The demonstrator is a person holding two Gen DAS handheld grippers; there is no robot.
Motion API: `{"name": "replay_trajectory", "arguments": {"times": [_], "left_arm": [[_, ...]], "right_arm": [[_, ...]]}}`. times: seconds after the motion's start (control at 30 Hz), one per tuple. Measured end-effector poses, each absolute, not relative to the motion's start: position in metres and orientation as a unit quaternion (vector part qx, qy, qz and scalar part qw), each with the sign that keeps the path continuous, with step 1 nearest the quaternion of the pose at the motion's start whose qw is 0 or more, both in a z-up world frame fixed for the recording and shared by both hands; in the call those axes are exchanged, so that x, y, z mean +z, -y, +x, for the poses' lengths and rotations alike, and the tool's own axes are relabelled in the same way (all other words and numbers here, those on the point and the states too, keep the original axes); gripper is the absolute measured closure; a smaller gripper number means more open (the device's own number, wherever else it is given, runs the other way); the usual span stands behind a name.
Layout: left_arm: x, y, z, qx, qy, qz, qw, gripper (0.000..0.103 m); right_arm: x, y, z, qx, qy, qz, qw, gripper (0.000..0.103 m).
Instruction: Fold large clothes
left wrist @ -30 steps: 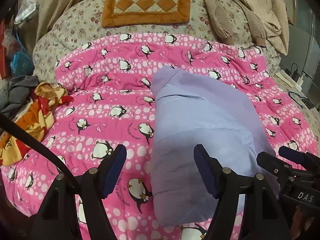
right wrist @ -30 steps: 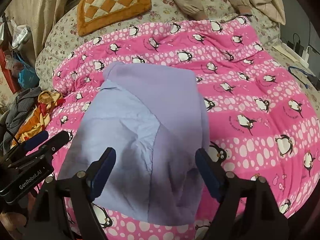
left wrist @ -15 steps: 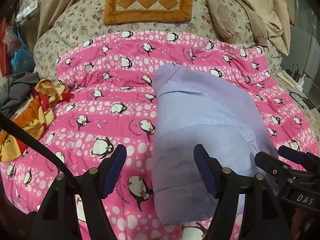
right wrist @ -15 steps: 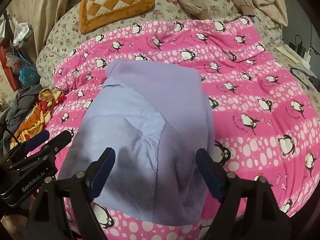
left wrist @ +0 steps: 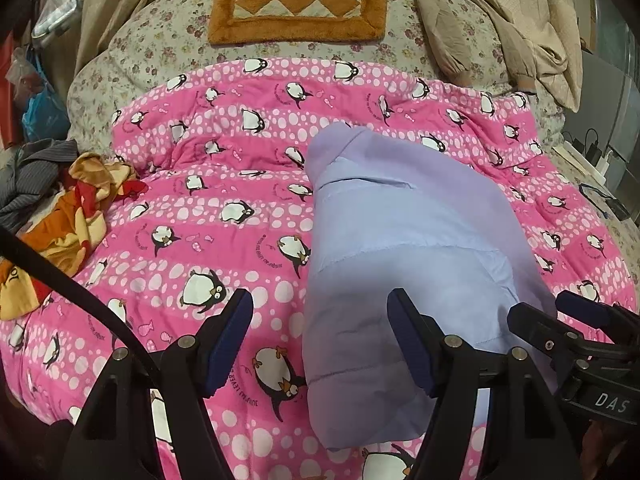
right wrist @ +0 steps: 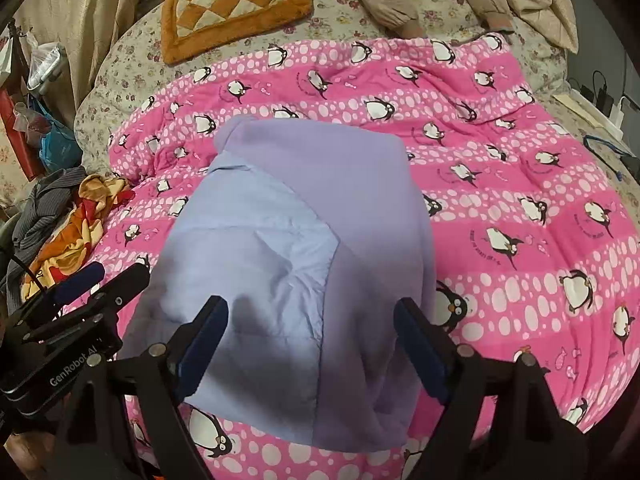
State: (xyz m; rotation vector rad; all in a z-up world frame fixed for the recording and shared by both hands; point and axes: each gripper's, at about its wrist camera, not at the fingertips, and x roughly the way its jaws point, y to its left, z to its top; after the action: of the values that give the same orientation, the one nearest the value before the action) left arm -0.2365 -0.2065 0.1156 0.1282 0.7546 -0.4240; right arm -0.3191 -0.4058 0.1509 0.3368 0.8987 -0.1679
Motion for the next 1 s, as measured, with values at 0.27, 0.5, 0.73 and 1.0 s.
{"name": "replay_trajectory", "arguments": {"times": [0.27,0.5,0.73,1.0], "left_arm": [[0.1138,0.2068,-0.2362,-0.207,-0.367,0.063,0.905,0.061],[0.1097,0.2070,-0.2370,-0.206,-0.367,0.069,0.905,0.061],[0.1105,0.2070,-0.2365,-0.206,-0.366,0.070,0.905,0.061],[0.1113,0.2054,-0.2339,-0.207,-0.368,0.071,0.904,0.061]], "right_arm": [[0.1507,0.4055,-0.3189,-0.081,-0.432,0.161,0.884,0.013],[0.1502,0.4051,-0.3182,-0.082,-0.432,0.162,0.883,0.012],[0.1499,0.4056,-0.3170,-0.081,-0.432,0.161,0.884,0.012],[0.1499,0.4055,-0.3161,-0.080,-0.433,0.159,0.884,0.012]]}}
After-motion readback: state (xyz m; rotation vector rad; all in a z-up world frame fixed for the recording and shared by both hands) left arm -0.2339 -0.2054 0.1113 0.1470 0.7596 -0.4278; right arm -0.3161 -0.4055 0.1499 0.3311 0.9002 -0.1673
